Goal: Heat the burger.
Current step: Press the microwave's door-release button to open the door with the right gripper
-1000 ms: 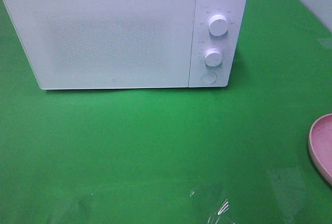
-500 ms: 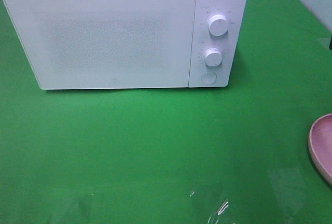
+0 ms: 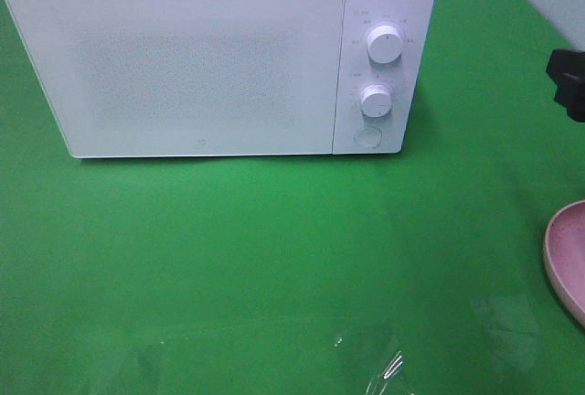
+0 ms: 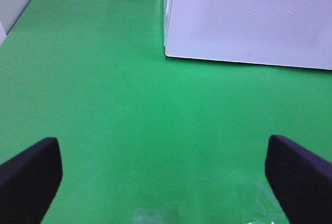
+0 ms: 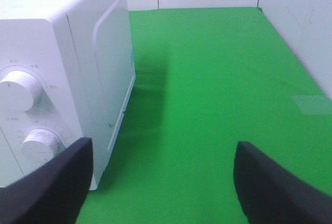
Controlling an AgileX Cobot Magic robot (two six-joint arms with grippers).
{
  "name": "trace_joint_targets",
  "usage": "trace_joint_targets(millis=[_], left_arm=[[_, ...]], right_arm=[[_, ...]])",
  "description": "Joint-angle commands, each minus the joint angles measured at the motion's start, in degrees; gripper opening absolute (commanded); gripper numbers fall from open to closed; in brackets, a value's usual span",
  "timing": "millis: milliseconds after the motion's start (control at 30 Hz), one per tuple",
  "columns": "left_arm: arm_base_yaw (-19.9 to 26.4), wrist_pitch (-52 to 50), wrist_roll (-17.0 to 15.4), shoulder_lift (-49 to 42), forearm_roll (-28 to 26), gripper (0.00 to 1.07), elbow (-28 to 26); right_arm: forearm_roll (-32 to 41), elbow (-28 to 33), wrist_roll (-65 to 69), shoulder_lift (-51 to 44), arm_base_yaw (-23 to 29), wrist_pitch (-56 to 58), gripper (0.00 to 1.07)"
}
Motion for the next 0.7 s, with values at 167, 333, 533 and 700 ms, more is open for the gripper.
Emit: trace_joint_targets(millis=[167, 333, 533, 700], left_arm=[[0.0, -0.5, -0.1, -1.3, 0.1, 0.99, 0.2], [0.0, -0.5, -0.1, -1.3, 0.1, 0.99, 0.2], [0.0, -0.5, -0.1, -1.3, 0.1, 0.99, 0.2], [0.0, -0.5, -0.1, -1.3, 0.1, 0.99, 0.2]], right_arm=[[11.1, 1.3, -12.7, 8.3, 4.0, -12.4, 0.73], [24.5, 1.3, -20.3, 14.5, 11.9, -20.6, 0.73], [32.3, 1.2, -20.9, 21.2, 21.4, -29.3, 0.73], [36.1, 1.2, -20.9, 23.7, 26.4, -33.2, 0.73]])
